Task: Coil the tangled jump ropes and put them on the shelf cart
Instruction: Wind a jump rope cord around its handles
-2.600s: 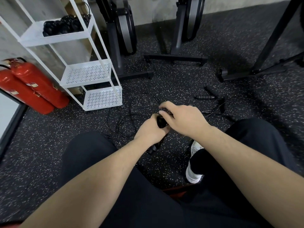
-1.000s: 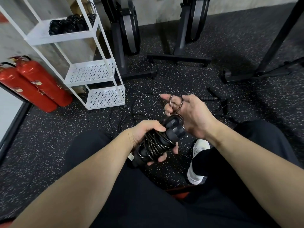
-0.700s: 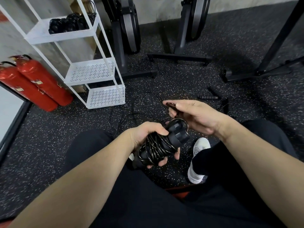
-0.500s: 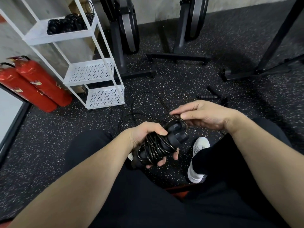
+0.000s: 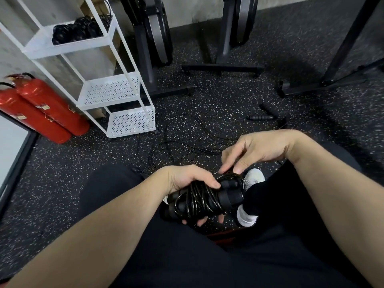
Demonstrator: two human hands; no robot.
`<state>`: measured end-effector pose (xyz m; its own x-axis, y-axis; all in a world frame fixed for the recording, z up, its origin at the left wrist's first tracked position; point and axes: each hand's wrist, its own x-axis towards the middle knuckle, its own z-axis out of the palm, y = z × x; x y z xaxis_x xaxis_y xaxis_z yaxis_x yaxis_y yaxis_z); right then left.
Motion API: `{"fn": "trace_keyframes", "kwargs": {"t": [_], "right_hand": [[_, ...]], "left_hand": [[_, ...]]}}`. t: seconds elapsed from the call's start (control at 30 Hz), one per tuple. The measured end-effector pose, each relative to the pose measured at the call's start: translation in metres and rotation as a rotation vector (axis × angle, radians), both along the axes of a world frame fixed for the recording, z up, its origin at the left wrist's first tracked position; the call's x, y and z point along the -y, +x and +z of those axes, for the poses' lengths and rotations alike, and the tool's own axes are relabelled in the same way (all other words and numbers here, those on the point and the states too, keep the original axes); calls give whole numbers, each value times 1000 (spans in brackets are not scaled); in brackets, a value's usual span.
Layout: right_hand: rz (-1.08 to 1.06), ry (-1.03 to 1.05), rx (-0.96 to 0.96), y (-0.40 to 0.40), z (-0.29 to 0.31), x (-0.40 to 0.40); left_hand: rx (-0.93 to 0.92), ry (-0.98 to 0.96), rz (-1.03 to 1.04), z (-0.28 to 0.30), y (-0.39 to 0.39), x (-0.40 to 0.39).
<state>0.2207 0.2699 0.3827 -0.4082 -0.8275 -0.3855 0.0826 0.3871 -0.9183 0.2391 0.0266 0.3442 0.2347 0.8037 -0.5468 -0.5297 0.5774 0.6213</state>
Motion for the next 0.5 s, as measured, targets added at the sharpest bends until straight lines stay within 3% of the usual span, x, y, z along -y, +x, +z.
{"fn": "trace_keyframes", "kwargs": {"t": [0.37,0.5], "right_hand": [[-113,-205,199,-3,-10,2],[-260,-257,229,-6,-13,2]], "left_hand": [[87,105,218,3,1,0],[83,148,339,2,-1,3]]}}
